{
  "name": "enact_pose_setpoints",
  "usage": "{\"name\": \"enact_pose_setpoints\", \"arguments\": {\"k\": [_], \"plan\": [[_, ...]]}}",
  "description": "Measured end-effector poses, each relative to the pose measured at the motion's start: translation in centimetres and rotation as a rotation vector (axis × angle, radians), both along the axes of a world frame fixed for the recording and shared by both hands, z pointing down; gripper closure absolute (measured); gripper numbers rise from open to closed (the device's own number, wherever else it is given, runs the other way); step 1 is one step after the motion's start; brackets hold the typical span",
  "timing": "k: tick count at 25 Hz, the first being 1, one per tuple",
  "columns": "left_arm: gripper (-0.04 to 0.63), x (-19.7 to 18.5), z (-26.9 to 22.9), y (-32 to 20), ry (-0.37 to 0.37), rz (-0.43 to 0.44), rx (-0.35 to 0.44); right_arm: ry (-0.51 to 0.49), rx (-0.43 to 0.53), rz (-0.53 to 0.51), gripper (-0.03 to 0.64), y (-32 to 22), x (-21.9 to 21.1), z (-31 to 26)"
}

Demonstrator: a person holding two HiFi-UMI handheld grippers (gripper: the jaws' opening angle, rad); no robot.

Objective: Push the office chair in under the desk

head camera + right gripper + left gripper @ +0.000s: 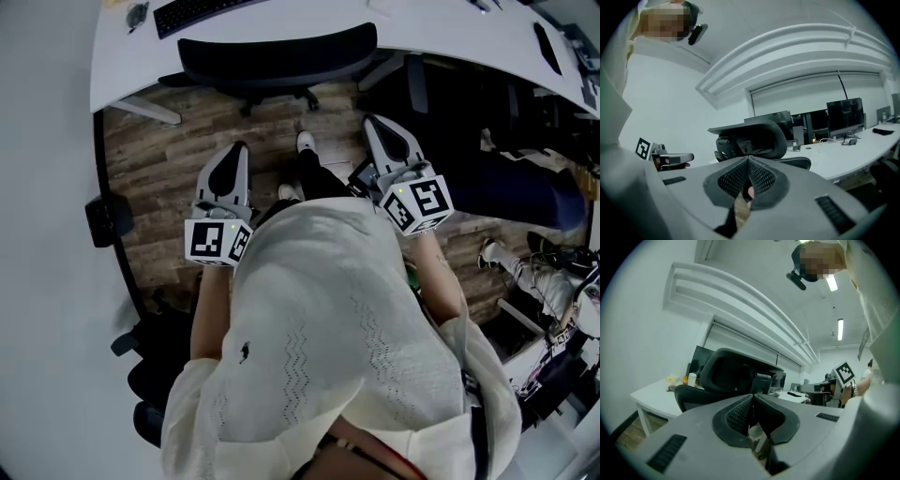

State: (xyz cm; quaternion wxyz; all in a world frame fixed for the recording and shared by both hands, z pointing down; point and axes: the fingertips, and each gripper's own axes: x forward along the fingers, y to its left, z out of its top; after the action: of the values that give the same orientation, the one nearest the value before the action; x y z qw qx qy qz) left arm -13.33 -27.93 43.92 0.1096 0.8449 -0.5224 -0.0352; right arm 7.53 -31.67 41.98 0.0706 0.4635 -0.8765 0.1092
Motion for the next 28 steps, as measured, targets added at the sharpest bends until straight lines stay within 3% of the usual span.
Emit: {"name": "enact_pose_setpoints", "arguments": {"k": [4,10,15,28], "plan": [[0.577,-0.1,-2.7,0.5,0.022,-0.009,0.04,-0.013,0.061,-0.026,0.617,0.6,-0.9,-2.6],[0.577,-0.2,-6.9,0.6,-0.027,-0.023,0.137,-0.015,0.148,-0.066,0.617,1.5,-2.2,-7.2],[0.577,-0.2,-8.9,0.8,-0.016,-0.031,0.181,0.001,0.185,-0.081,0.617,2.2,-1.8,-8.8],[0.577,-0.9,-8.8,1.0,0.01,-0.04,0.167,-0.029,0.189,-0.092,0.617,2.1,-0.1,-9.7]]}}
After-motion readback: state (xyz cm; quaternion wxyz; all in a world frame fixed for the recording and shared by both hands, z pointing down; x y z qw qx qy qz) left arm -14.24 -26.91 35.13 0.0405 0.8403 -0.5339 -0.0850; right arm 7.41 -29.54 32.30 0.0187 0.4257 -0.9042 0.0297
